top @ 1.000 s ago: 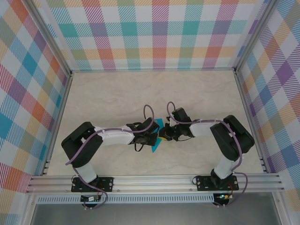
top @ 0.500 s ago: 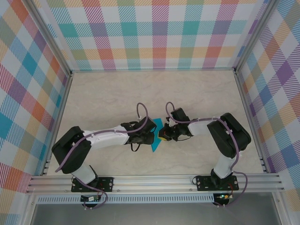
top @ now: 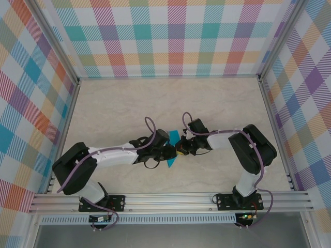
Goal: Fold a paper plane with a square sheet of paper (pick it up from the middle)
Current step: Third fold the triangle at the center of the table.
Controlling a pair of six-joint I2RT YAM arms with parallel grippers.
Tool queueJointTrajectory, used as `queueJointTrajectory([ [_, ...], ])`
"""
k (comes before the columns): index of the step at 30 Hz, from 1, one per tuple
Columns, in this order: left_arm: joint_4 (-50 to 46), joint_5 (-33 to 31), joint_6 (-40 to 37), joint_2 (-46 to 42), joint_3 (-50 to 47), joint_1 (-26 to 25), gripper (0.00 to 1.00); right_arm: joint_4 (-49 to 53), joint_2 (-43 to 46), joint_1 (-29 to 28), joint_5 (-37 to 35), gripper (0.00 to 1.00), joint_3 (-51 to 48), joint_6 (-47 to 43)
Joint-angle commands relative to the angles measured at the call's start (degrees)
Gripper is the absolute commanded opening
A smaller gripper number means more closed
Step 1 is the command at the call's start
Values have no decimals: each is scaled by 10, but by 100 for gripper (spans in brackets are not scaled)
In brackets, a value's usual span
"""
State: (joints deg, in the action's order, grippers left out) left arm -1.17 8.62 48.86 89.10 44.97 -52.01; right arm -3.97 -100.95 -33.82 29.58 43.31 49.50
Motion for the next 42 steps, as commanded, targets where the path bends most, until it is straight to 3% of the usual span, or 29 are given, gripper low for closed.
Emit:
queueJointTrajectory([
  [1, 58, 46, 29, 36, -5, -7, 22, 29, -16, -4, -27, 7, 6, 6],
  [18, 37, 20, 93, 68, -79, -25, 20, 41, -23, -4, -36, 8, 12, 1],
  [35, -23, 23, 75, -40, -123, -42, 21, 51, -24, -4, -43, 9, 6, 4],
  [42, -23, -15, 82, -118, -120, -42, 23, 53, -25, -4, -42, 9, 8, 5],
])
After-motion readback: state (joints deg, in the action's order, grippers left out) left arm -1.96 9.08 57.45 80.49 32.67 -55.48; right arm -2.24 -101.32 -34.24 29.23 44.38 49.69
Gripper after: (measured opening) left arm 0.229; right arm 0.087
